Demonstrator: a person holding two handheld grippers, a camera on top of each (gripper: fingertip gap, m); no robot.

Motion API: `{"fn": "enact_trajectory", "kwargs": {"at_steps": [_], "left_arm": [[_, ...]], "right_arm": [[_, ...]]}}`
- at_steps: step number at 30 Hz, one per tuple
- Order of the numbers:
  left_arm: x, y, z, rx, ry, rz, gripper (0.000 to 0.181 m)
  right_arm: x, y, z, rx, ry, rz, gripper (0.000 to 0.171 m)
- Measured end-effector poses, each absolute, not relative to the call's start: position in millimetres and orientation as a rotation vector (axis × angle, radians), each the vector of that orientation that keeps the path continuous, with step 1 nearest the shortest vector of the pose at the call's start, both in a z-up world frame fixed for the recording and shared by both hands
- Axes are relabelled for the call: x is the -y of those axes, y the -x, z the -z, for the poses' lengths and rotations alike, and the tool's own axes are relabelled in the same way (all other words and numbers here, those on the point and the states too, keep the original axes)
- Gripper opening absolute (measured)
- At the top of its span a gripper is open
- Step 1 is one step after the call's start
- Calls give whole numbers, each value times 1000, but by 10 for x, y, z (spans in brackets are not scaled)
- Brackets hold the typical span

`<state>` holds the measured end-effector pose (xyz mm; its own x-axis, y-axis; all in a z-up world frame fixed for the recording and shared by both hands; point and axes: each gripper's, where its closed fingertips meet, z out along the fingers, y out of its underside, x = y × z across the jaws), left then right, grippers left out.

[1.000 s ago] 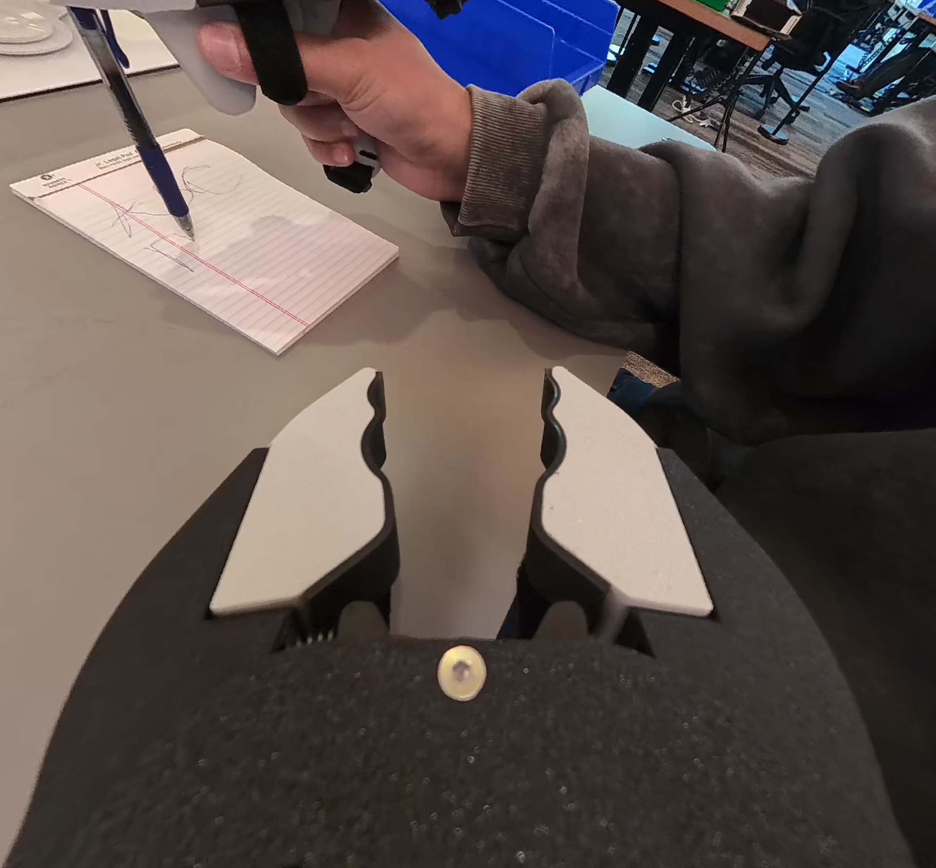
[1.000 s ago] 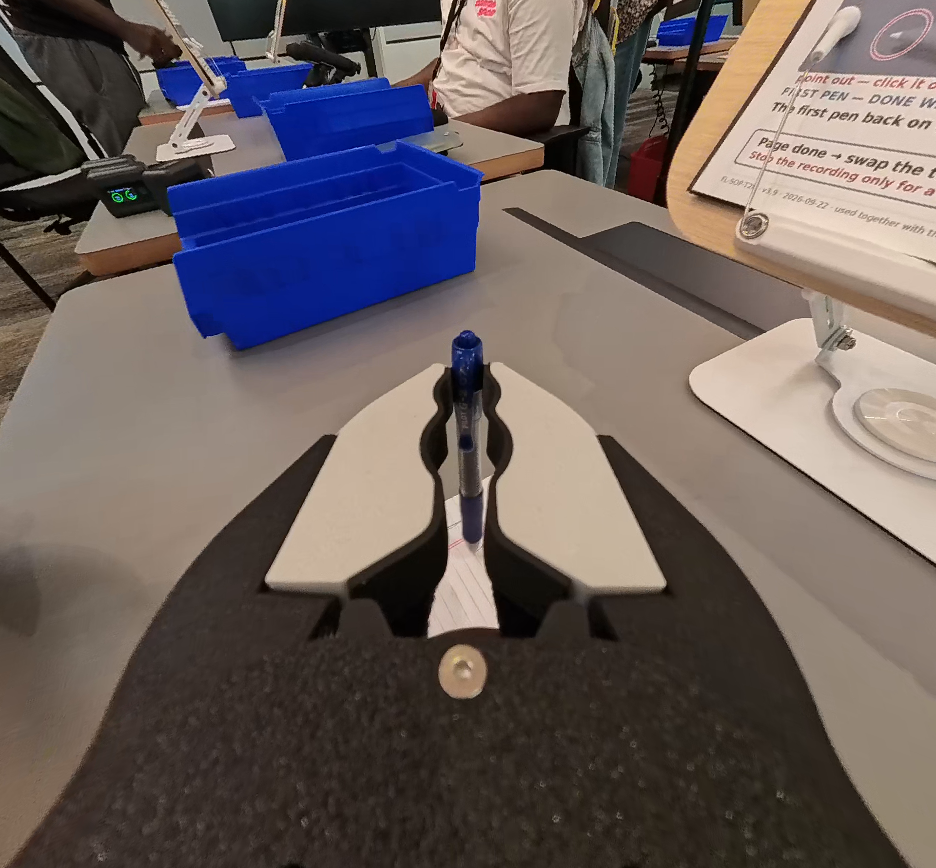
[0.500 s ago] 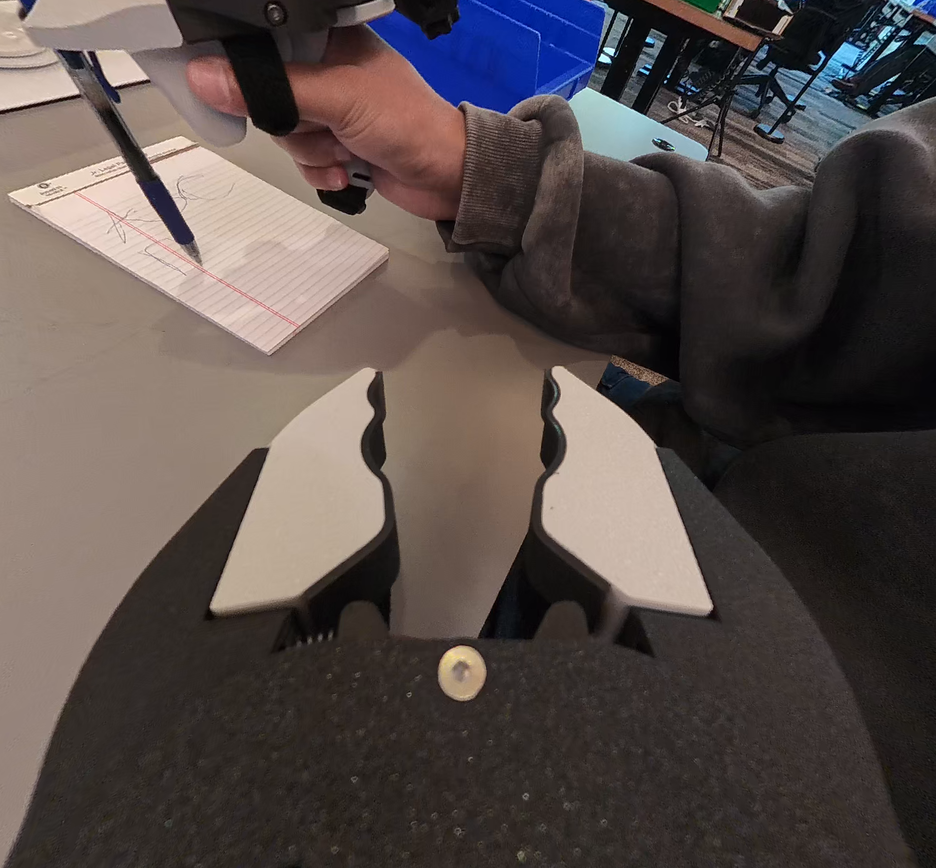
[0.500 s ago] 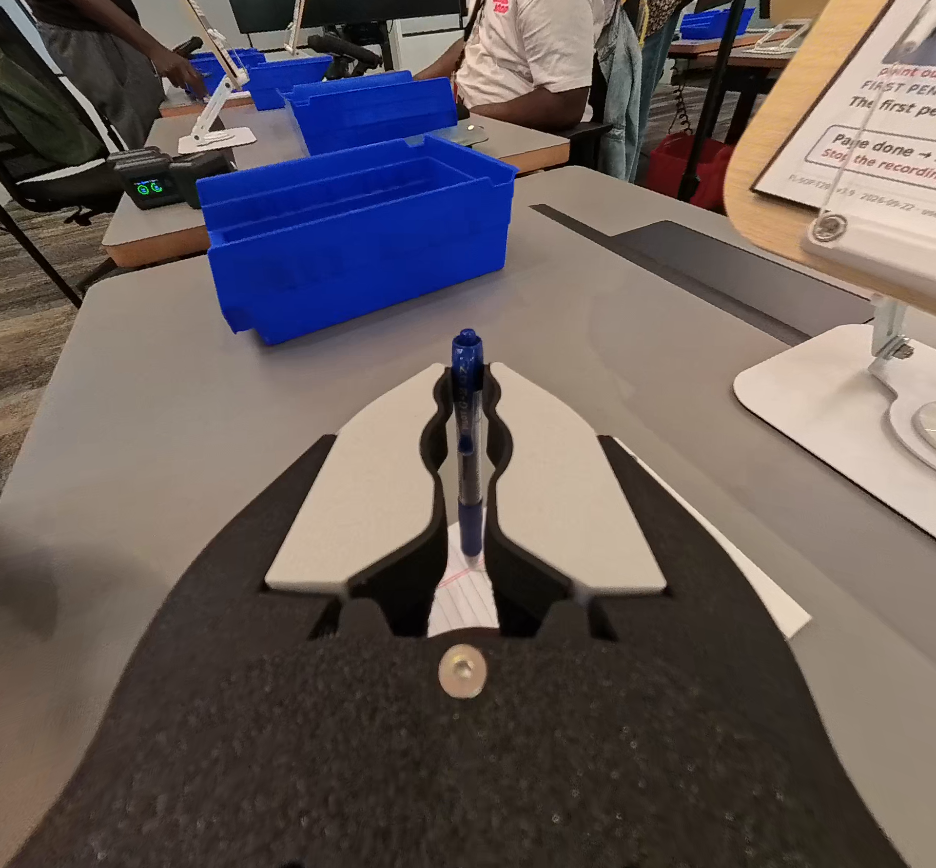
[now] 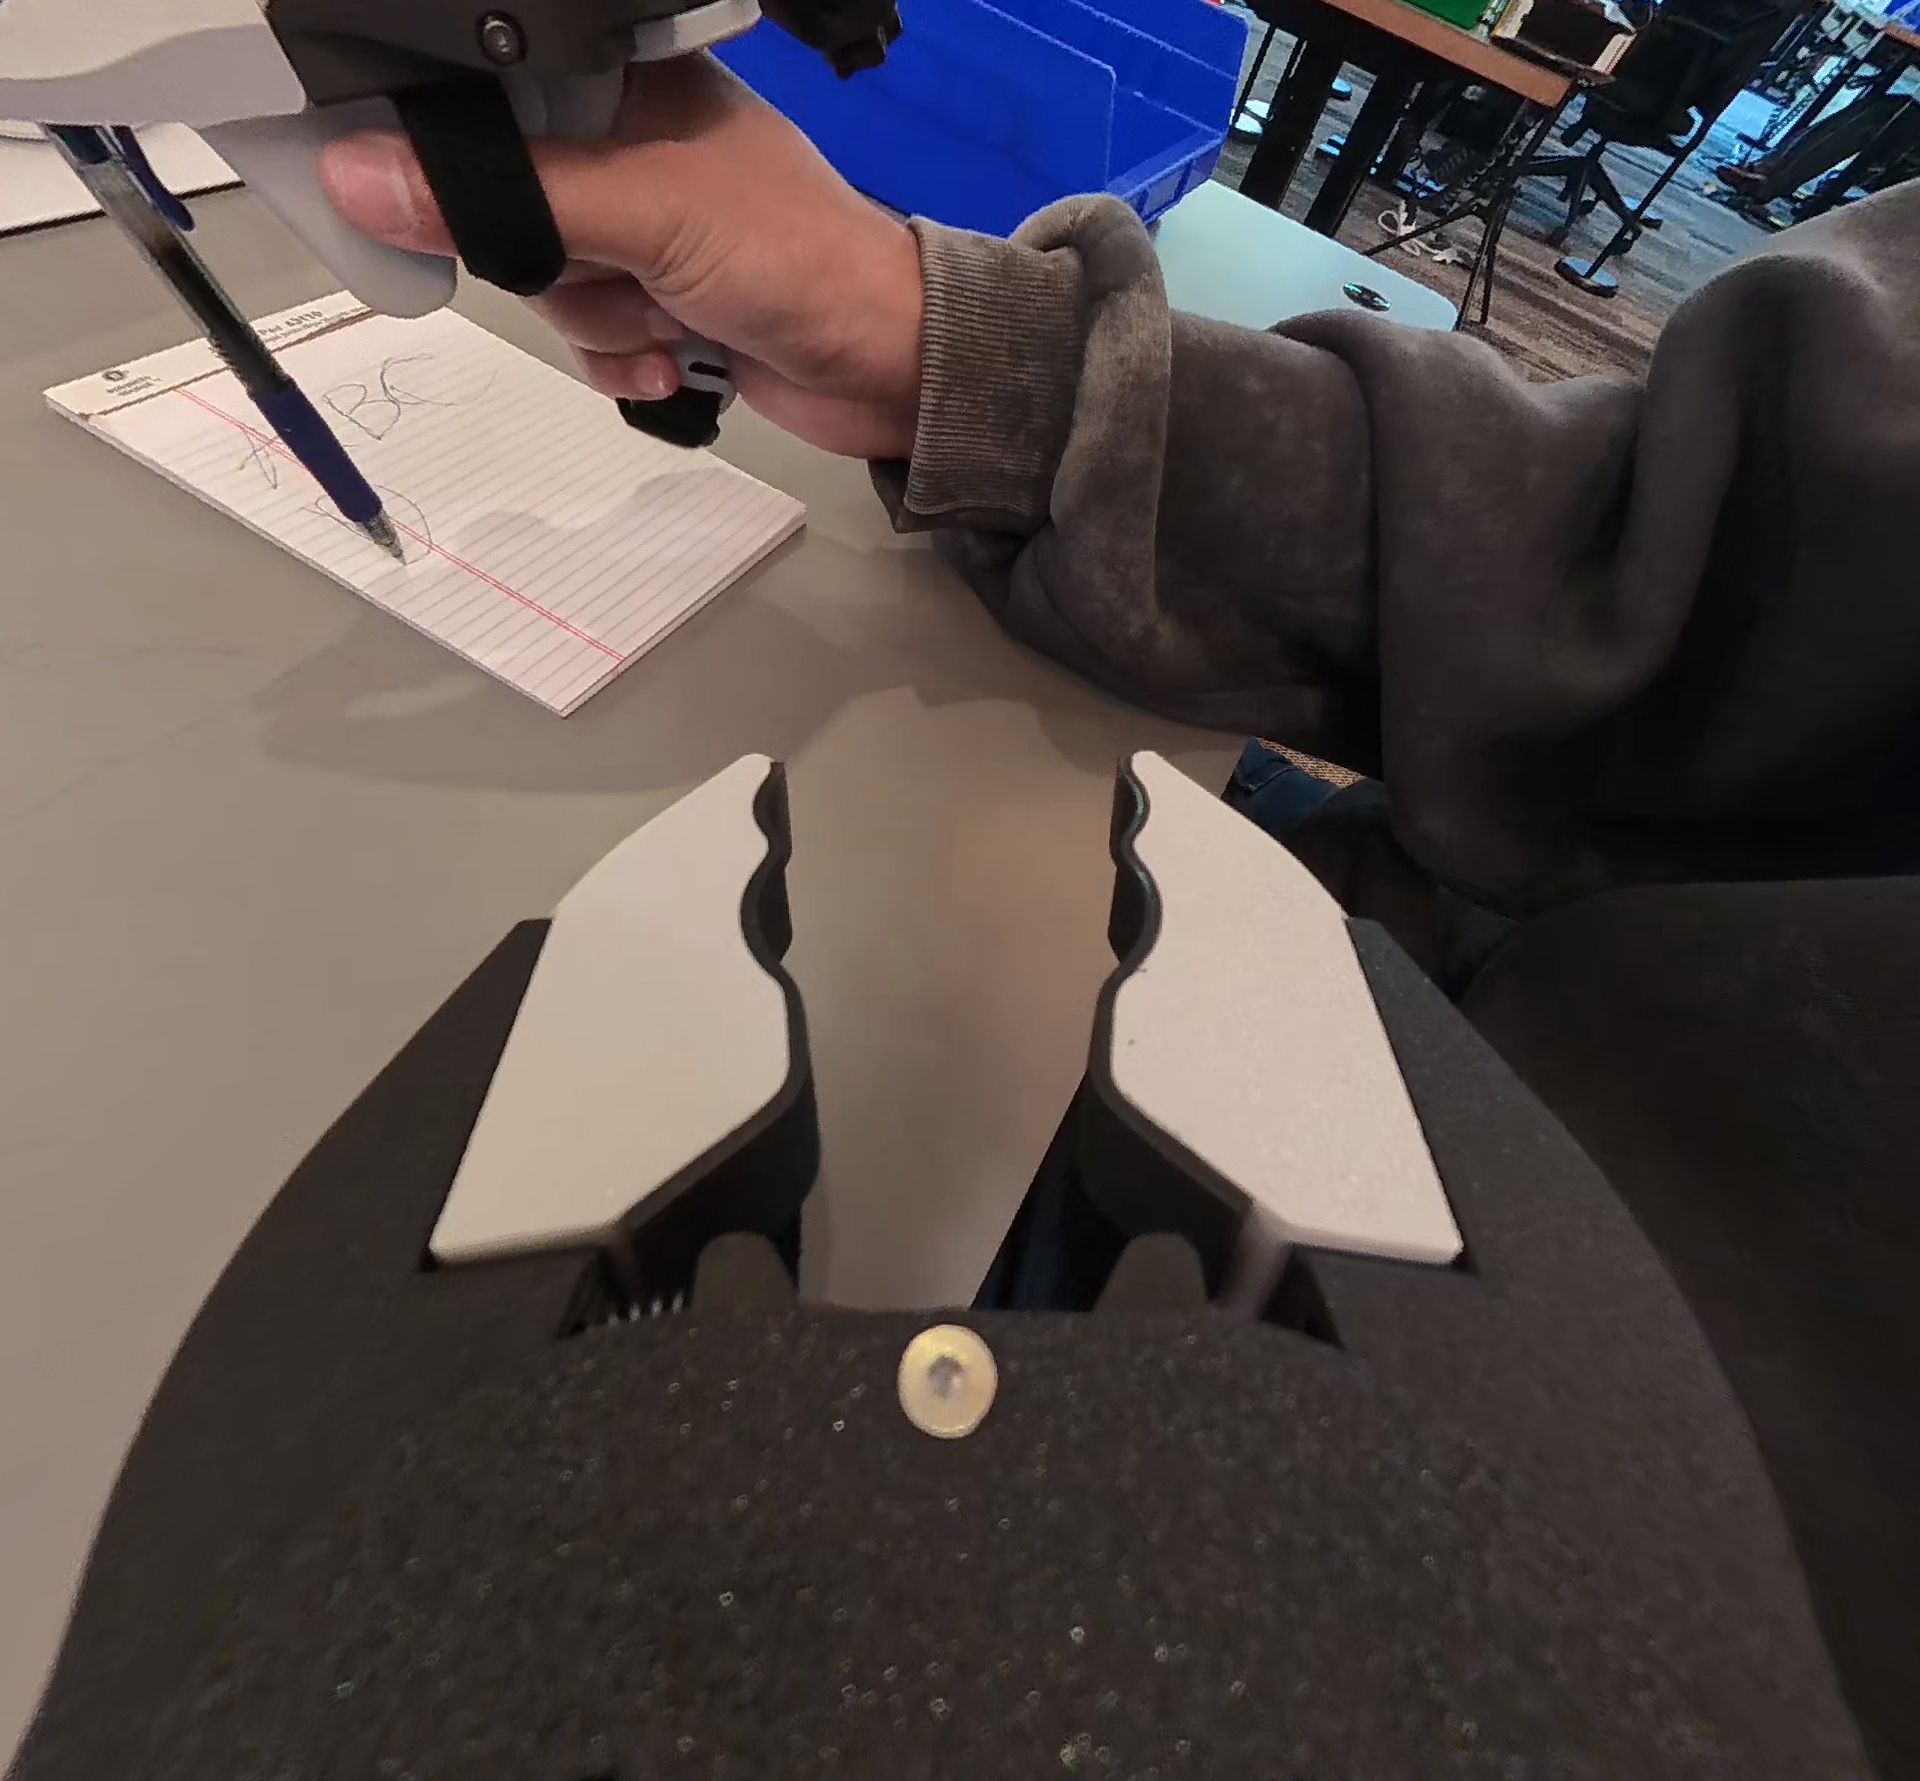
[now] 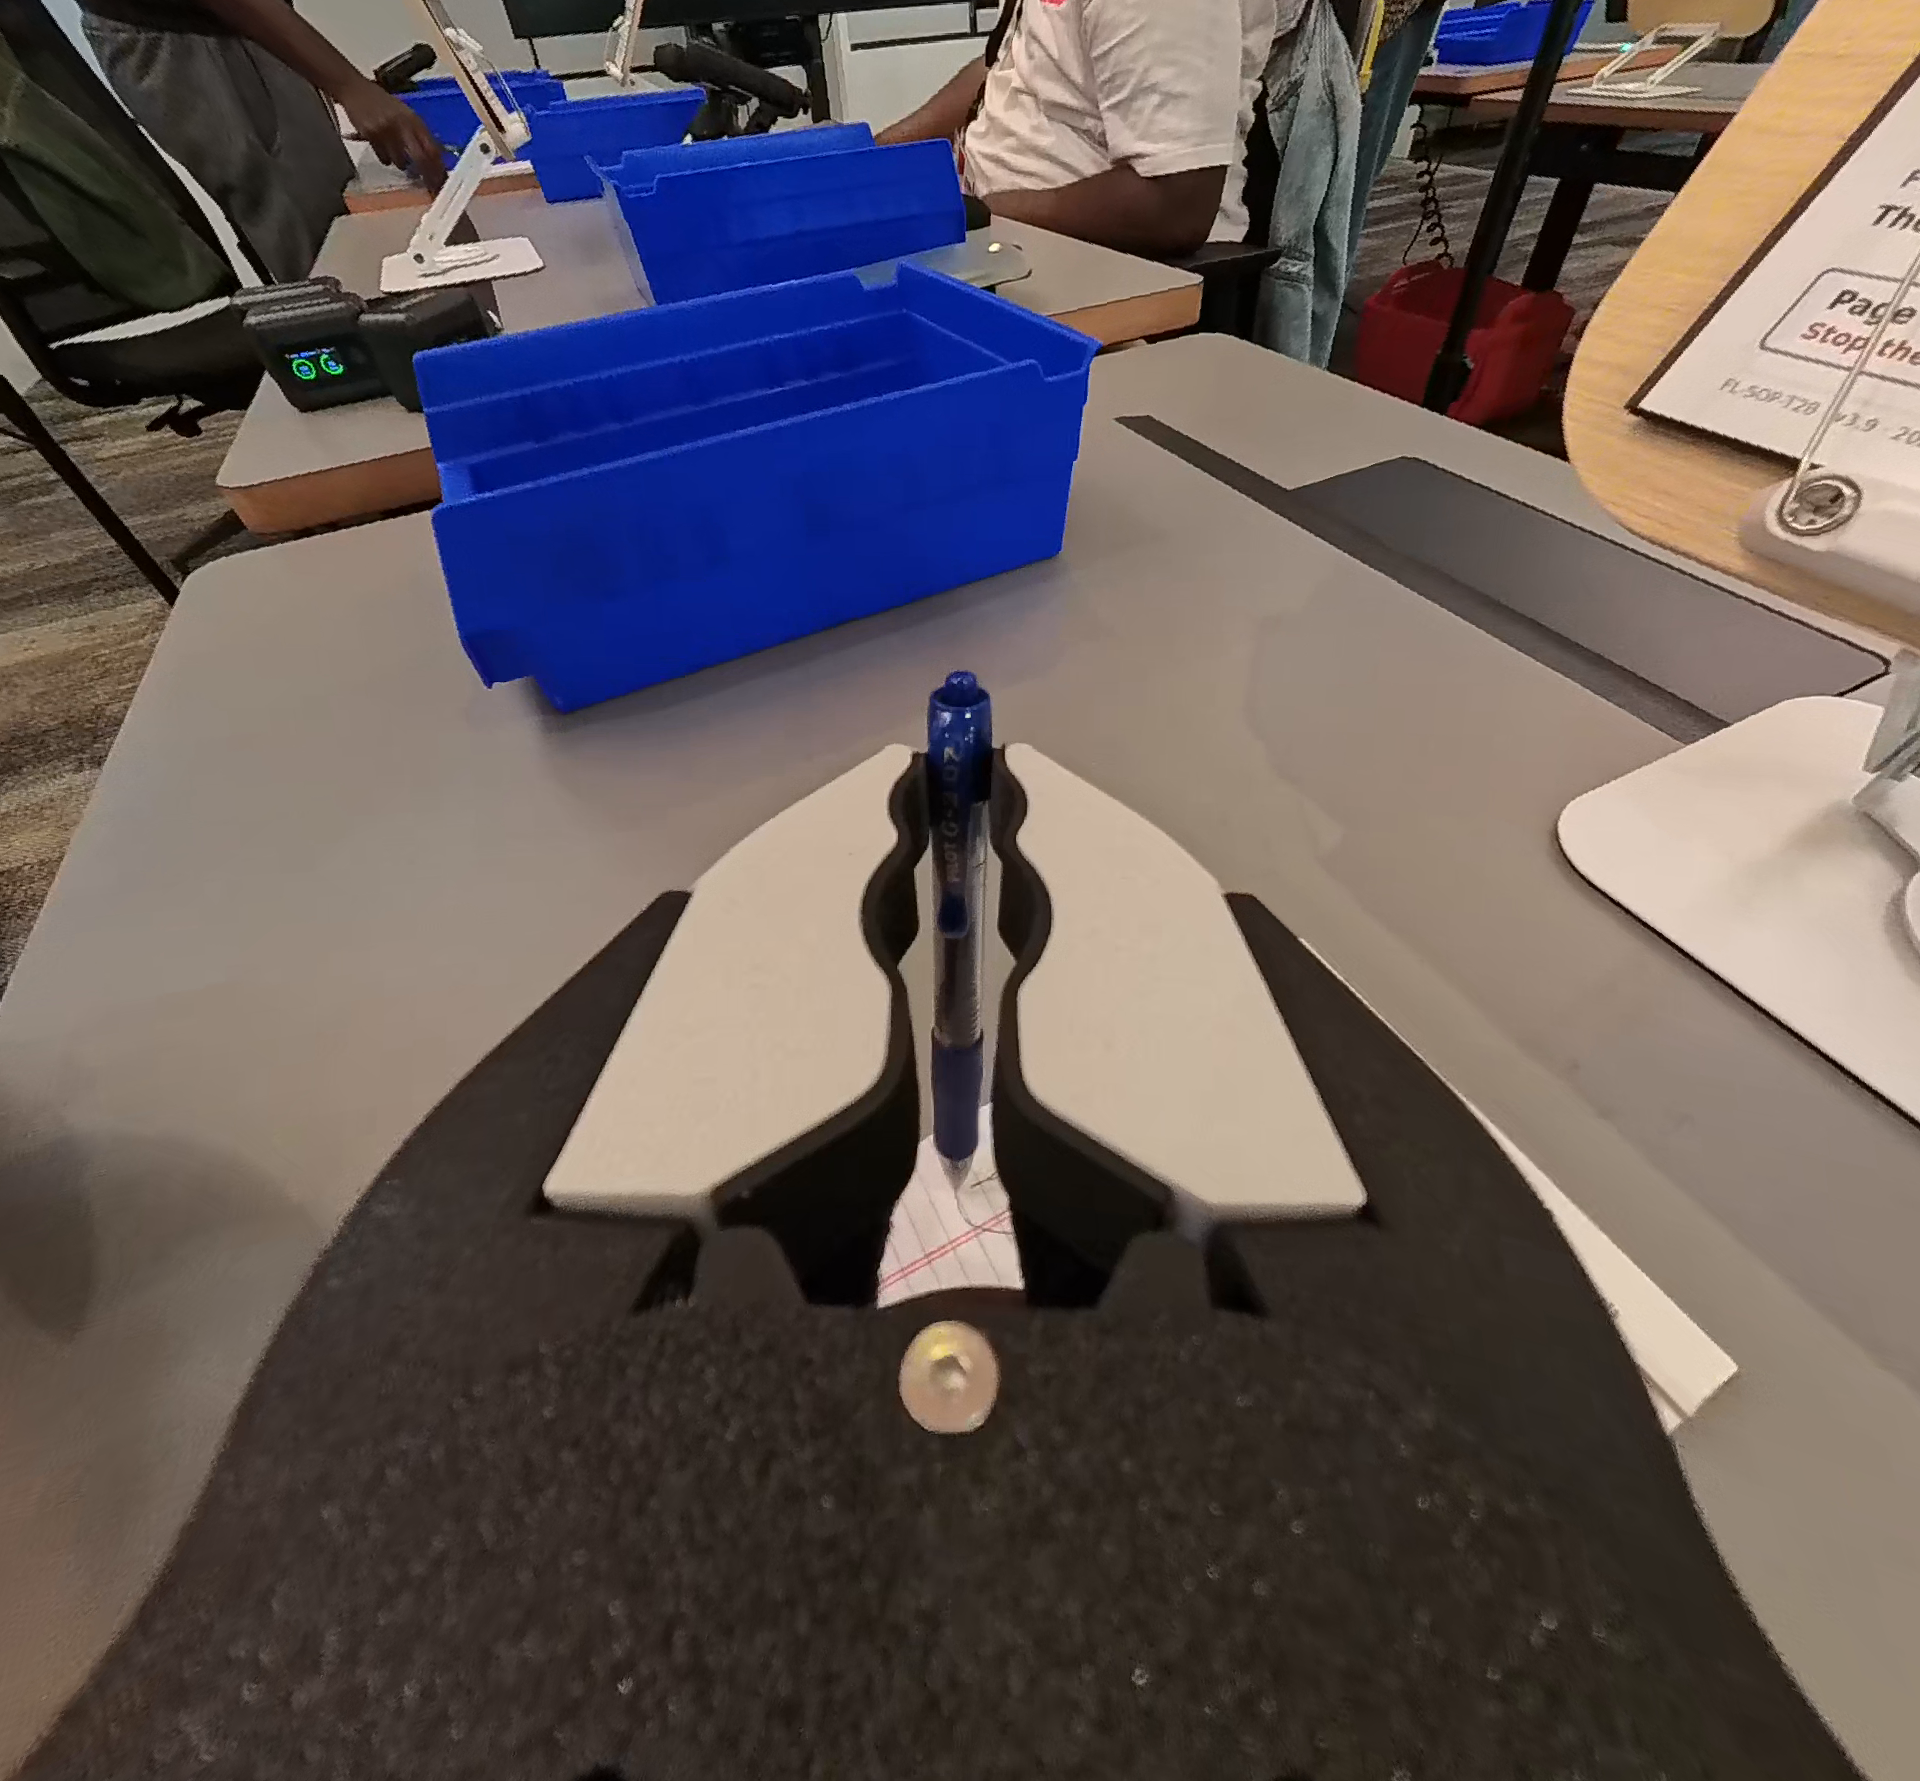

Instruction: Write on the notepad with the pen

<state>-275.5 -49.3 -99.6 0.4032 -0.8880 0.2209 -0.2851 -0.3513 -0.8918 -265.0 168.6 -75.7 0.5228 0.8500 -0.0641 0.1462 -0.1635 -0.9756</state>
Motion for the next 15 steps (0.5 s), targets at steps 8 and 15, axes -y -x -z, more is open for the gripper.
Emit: {"fn": "enact_trajectory", "kwargs": {"at_steps": [8,15], "left_arm": [[502,2740,1022,-1021,1855,939,59],[507,2736,1018,-1023,1853,938,59]], "right_arm": [[-1700,2603,757,857,1648,-787,11],[-1691,2528,761,875,1665,-773,11]]}}
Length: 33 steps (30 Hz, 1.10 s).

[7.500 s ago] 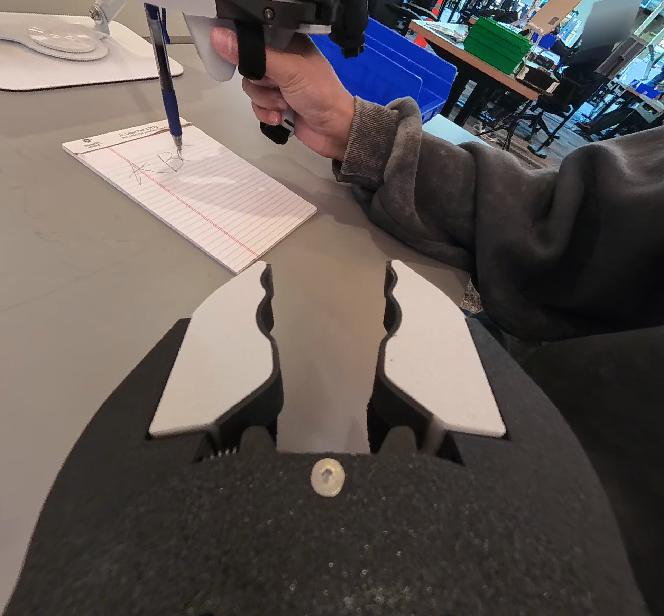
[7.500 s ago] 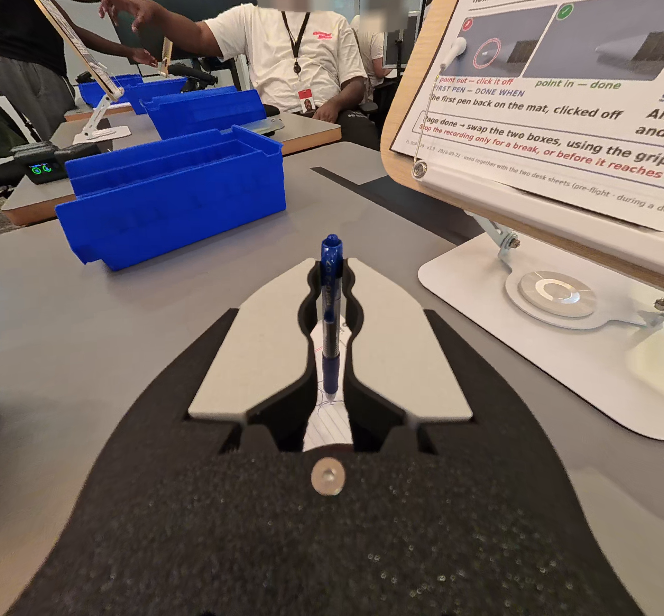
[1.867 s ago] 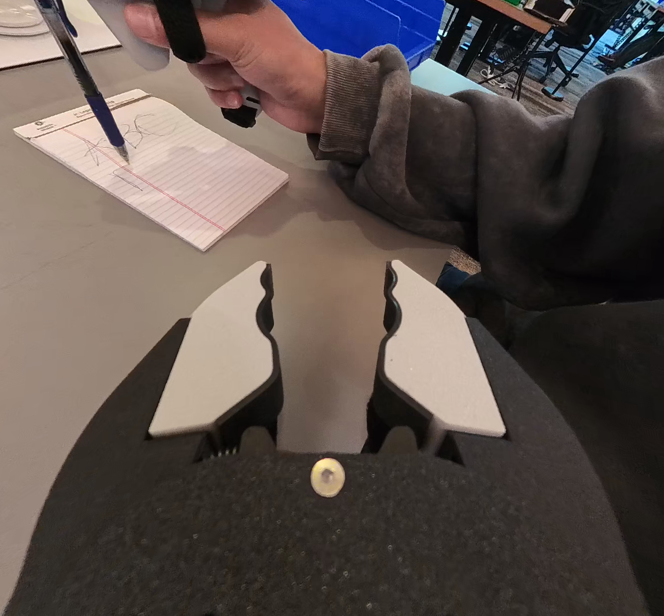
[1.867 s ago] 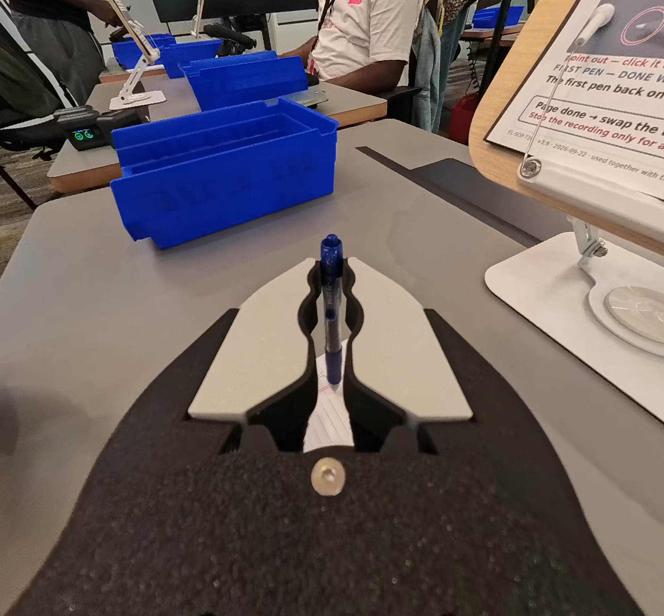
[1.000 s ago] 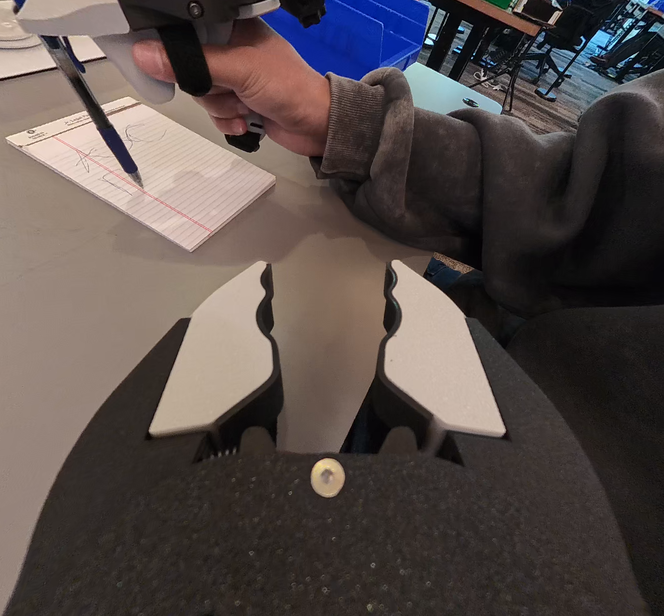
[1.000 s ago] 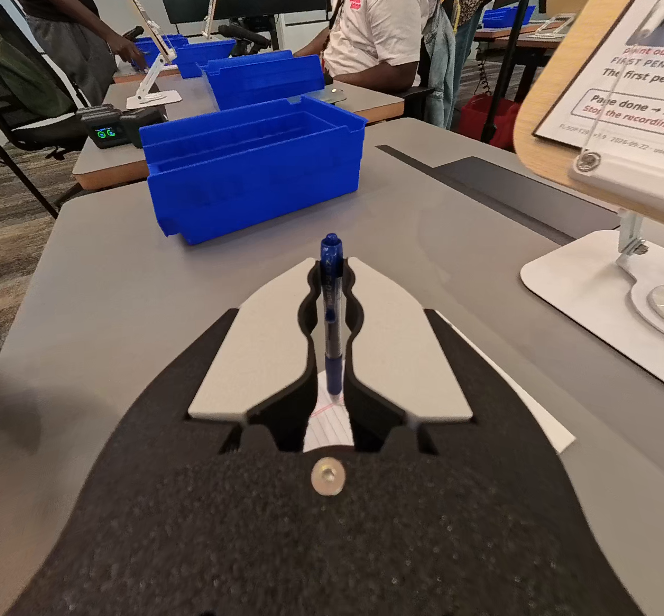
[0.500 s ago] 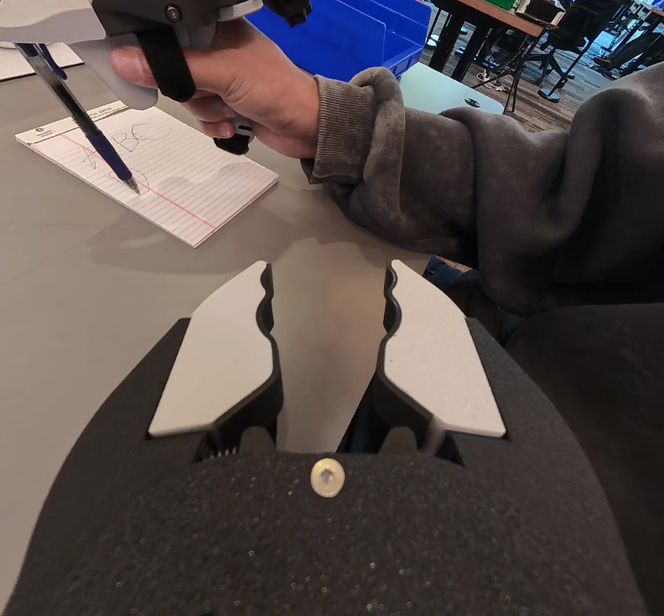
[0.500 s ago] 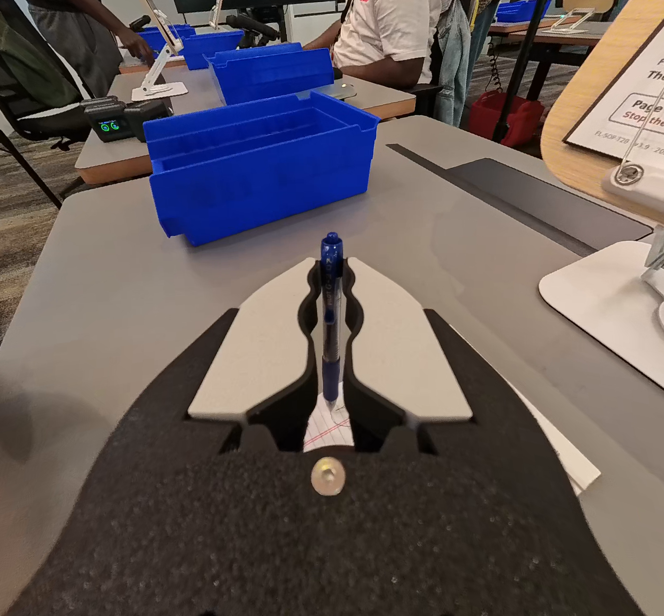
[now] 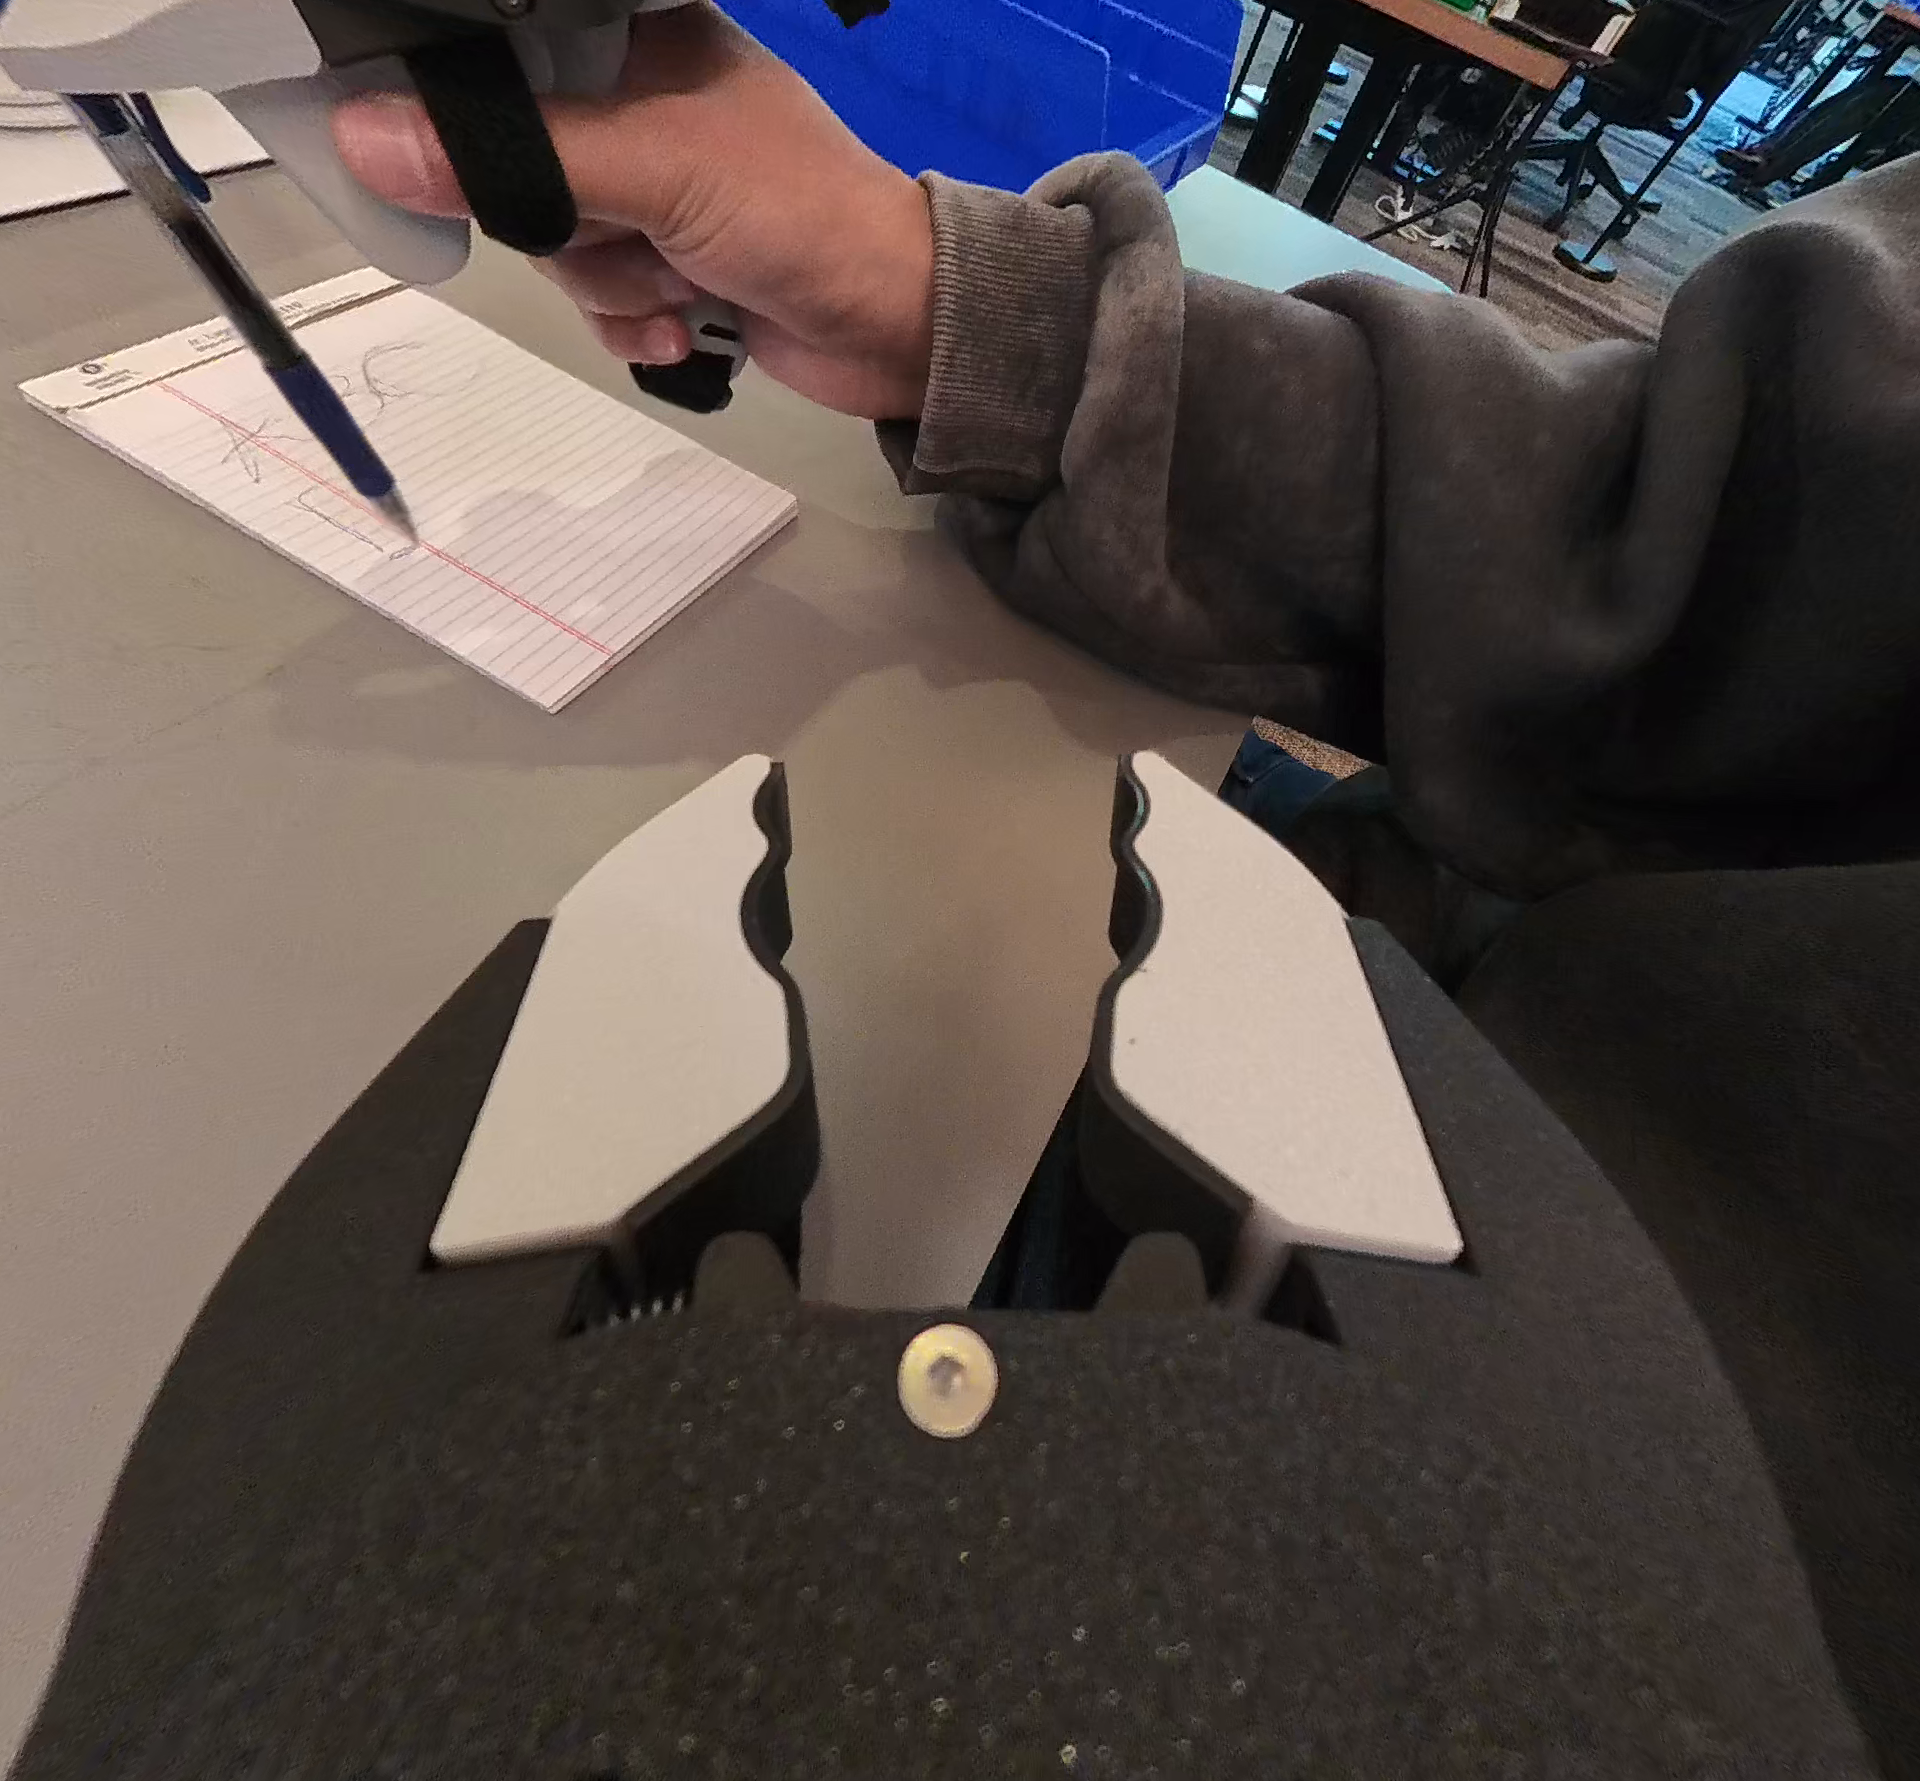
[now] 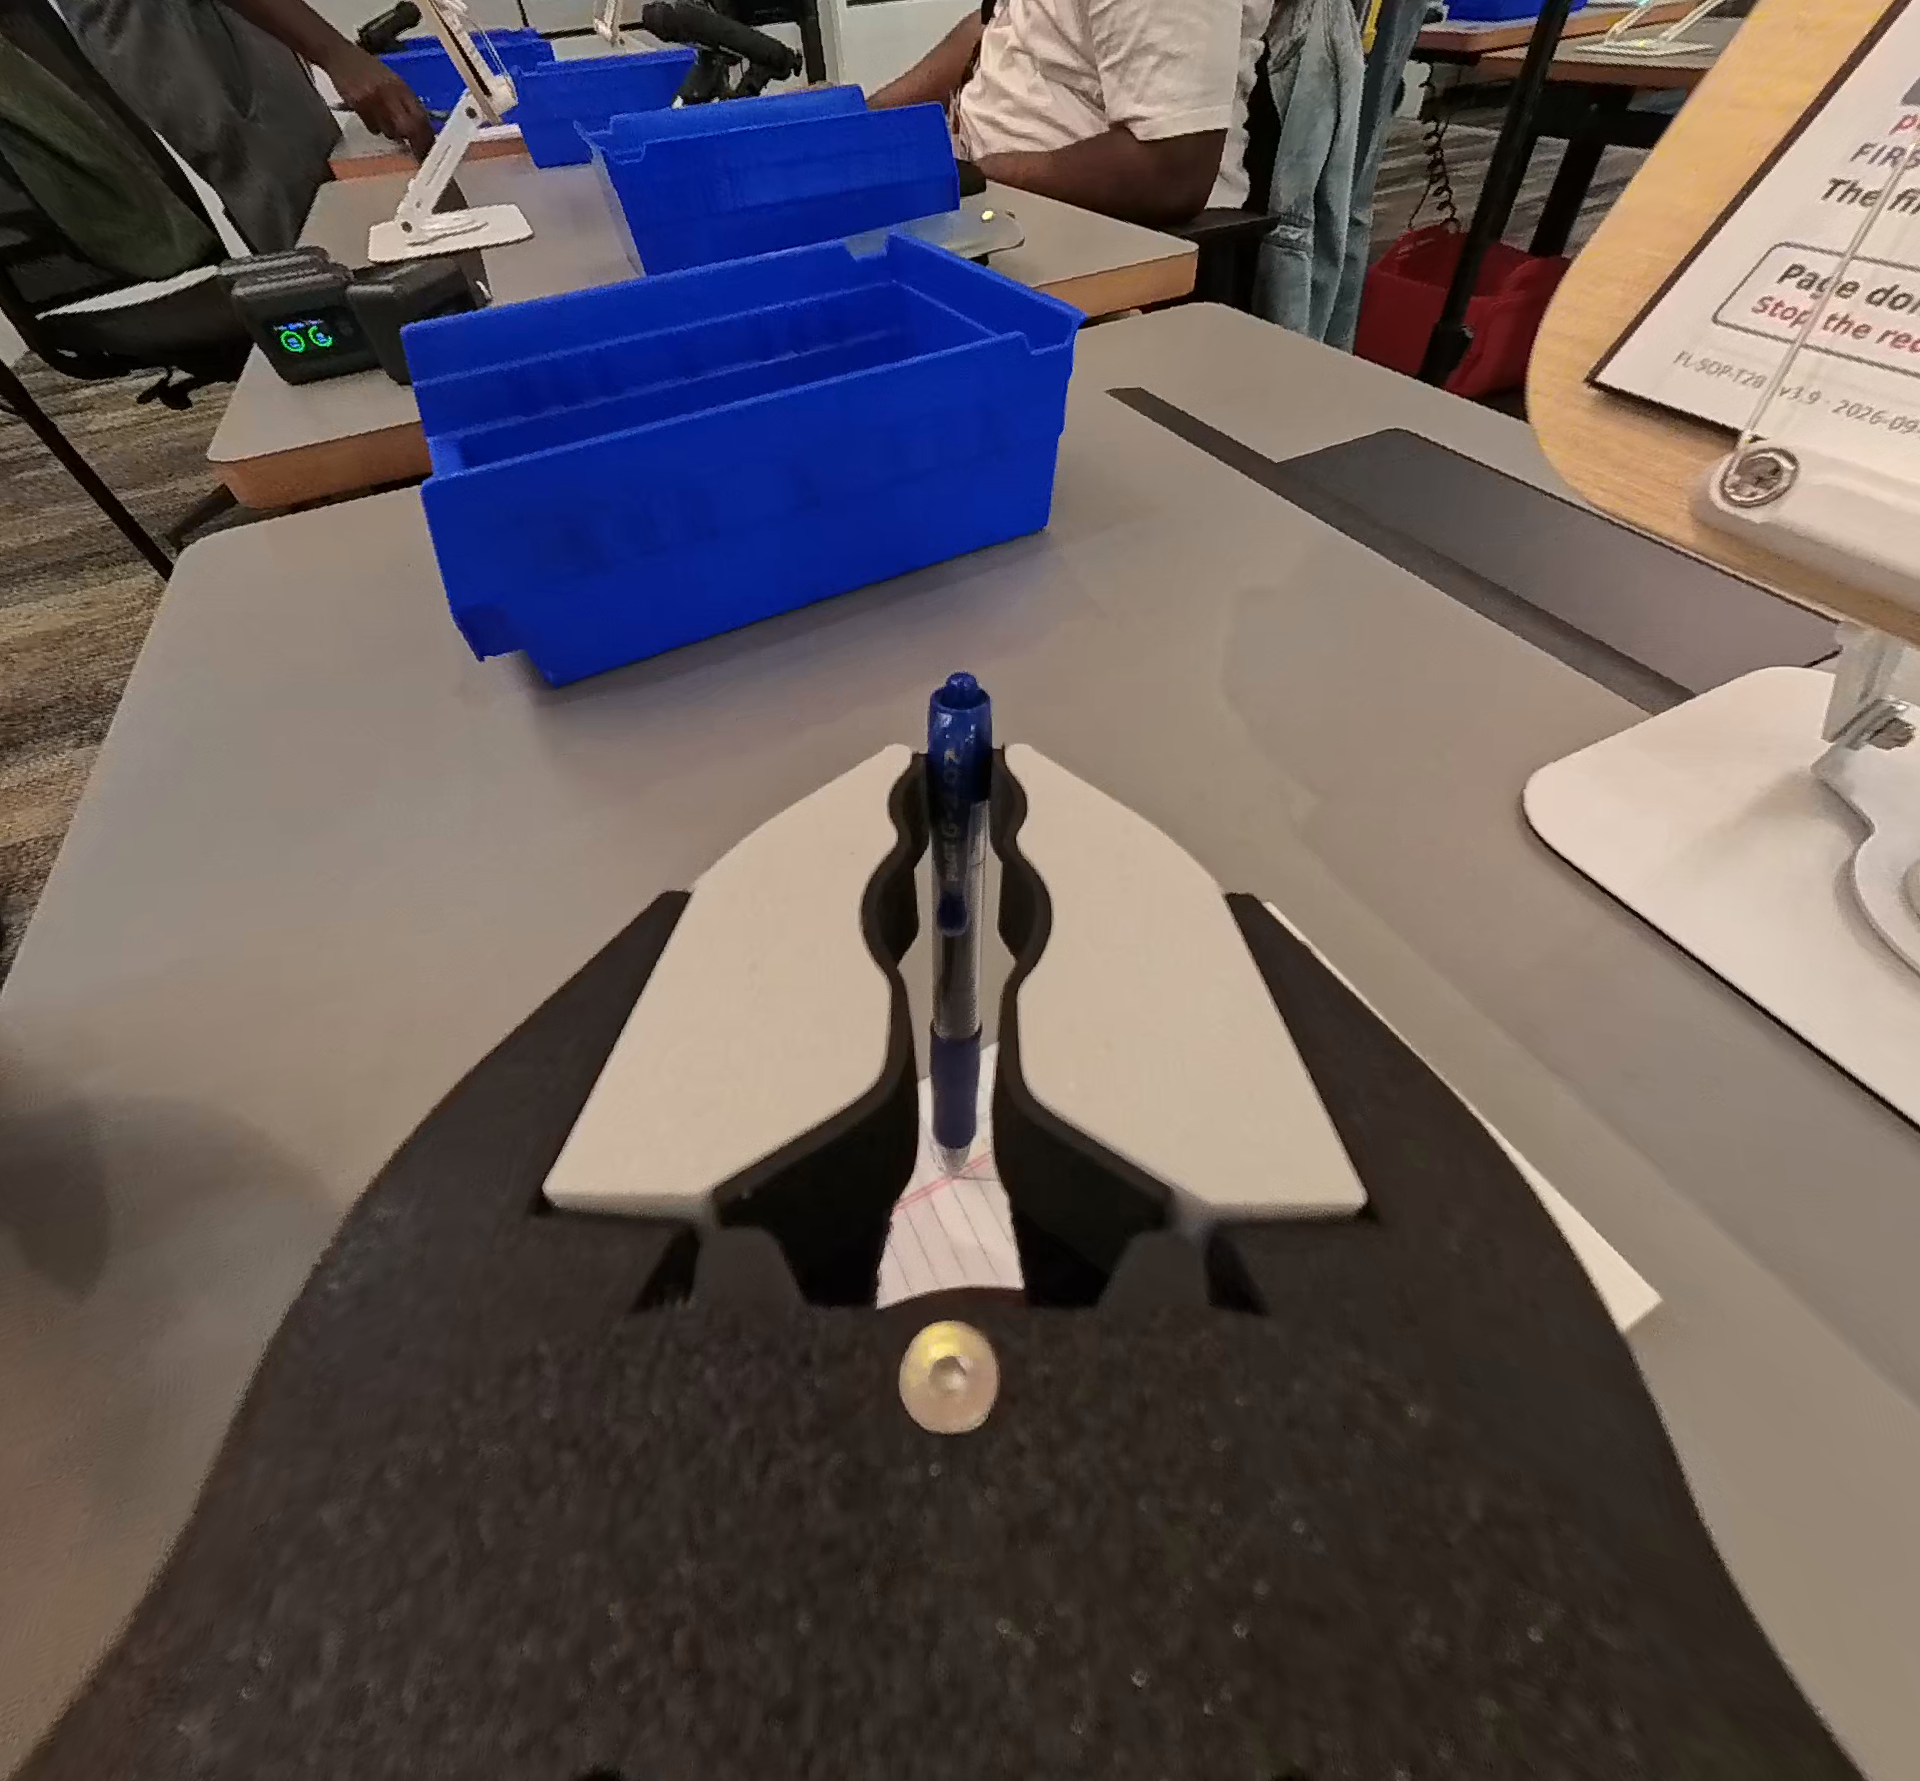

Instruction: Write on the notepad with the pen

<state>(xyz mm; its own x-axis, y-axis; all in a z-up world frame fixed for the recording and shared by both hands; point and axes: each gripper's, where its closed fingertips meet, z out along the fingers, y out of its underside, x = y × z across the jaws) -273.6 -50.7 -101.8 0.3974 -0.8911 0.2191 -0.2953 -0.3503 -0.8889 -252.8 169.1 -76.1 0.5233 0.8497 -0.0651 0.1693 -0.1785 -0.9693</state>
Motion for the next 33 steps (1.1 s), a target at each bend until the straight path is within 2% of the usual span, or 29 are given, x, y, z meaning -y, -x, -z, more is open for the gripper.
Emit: {"fn": "enact_trajectory", "kwargs": {"at_steps": [25,33], "left_arm": [[467,2720,1109,-1021,1886,945,59],[479,2704,1106,-1025,1880,957,59]], "right_arm": [[-2001,2423,756,838,1644,-778,11],[-1980,2172,564,765,1609,-768,11]]}}
